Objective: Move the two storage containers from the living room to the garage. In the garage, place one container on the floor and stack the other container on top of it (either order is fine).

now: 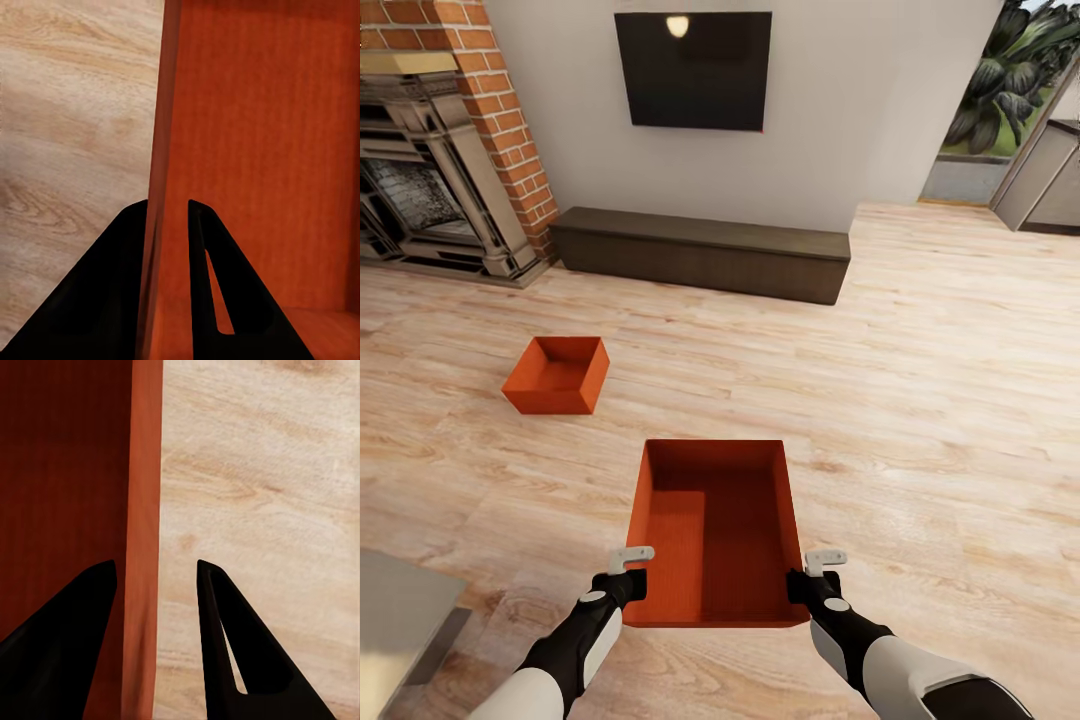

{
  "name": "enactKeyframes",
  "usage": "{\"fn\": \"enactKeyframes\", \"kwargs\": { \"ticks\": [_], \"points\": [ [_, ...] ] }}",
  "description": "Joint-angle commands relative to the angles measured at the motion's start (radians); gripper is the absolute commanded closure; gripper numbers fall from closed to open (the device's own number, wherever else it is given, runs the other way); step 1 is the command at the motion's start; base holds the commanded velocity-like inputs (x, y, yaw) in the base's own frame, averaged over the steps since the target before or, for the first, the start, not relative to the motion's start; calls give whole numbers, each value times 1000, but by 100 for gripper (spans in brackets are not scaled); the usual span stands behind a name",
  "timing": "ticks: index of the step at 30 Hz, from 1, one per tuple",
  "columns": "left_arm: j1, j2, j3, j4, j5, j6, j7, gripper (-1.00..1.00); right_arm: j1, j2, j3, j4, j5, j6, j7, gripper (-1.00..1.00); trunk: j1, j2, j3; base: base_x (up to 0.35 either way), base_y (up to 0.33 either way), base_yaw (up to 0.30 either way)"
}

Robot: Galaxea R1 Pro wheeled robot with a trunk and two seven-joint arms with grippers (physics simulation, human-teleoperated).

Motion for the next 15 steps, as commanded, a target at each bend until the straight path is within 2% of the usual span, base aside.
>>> {"fn": "enactKeyframes", "kwargs": {
  "ticks": [1,15],
  "points": [
    [1,-1,13,1,-2,7,8,100,-1,6,-27,-3,1,-4,-2,100,-4,6,4,0,0,0],
    [1,-2,15,1,-2,7,8,100,-1,5,-27,-3,1,-2,-1,100,-57,104,69,0,0,0]
  ]
}}
